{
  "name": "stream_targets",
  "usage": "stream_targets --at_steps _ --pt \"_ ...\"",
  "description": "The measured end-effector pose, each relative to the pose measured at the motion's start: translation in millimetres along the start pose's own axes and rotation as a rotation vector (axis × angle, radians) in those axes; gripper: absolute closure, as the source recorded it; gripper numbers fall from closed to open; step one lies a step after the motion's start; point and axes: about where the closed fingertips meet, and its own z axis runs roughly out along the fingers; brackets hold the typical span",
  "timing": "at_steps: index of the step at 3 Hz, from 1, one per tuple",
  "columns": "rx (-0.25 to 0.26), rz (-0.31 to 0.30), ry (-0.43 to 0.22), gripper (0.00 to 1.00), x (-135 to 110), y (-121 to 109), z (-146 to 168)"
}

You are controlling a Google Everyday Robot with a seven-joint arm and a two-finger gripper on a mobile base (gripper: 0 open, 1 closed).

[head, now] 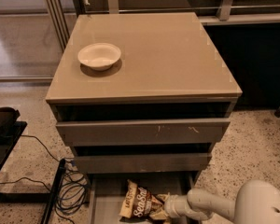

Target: Pick brown chip bag from bottom drawer and place on counter

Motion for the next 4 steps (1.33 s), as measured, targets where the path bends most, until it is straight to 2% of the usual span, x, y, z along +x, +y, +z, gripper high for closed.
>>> stream_targets --at_steps 2,3,4 --pt "0.0 0.0 0.0 0.88 0.0 0.1 0.1" --pt "0.0 0.0 0.0 1.0 -3.6 0.9 -3.4" --pt "0.002 -0.018 0.002 1.0 -7.4 2.3 -12.4"
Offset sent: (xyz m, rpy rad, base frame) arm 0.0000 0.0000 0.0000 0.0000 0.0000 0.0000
